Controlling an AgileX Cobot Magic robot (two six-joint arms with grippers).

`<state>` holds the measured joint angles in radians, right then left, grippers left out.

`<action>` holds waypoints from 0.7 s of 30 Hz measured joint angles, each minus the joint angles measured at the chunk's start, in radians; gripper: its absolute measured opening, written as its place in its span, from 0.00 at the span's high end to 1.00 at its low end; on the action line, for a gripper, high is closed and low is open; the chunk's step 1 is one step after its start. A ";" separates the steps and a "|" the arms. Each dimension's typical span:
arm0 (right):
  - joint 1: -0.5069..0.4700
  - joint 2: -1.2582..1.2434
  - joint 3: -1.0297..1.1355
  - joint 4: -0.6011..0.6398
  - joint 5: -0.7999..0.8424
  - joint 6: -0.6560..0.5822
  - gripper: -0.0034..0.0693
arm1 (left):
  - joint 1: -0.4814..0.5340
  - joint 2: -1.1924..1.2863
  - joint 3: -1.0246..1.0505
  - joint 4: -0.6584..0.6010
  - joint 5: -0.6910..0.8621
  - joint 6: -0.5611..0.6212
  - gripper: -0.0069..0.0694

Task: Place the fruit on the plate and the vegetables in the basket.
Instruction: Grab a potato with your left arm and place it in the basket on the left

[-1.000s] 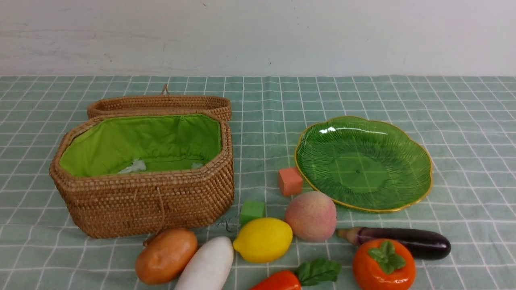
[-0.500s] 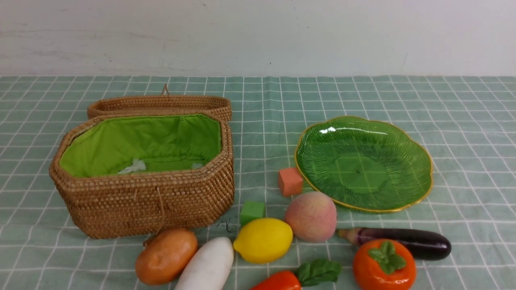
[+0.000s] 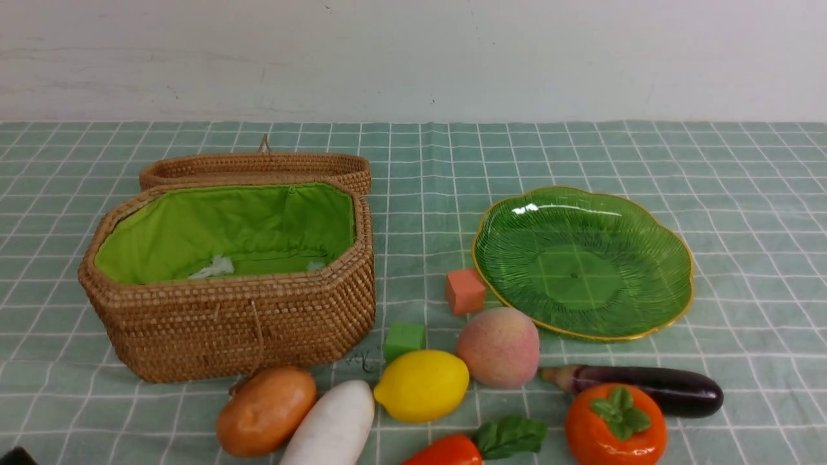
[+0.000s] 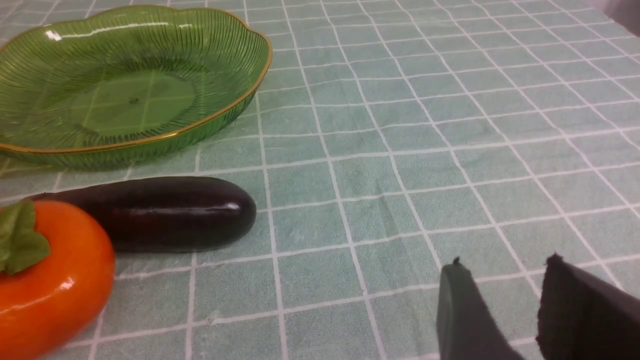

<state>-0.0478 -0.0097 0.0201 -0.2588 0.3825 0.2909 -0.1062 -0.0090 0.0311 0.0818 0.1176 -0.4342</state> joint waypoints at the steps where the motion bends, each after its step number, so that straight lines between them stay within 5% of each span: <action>1: 0.000 0.000 0.000 0.000 0.000 0.000 0.62 | 0.000 0.000 0.000 -0.003 -0.008 -0.004 0.60; 9: 0.000 0.000 0.000 0.000 0.000 0.000 0.62 | 0.000 0.000 -0.004 -0.038 -0.308 -0.045 0.60; 15: 0.000 0.000 0.000 0.000 0.000 0.000 0.62 | 0.000 0.024 -0.162 -0.082 -0.264 -0.021 0.60; 21: 0.000 0.000 0.000 0.000 0.000 0.000 0.62 | 0.000 0.254 -0.534 -0.088 -0.055 0.046 0.60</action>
<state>-0.0478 -0.0097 0.0201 -0.2588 0.3825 0.2909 -0.1062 0.2449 -0.5030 -0.0061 0.0626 -0.3884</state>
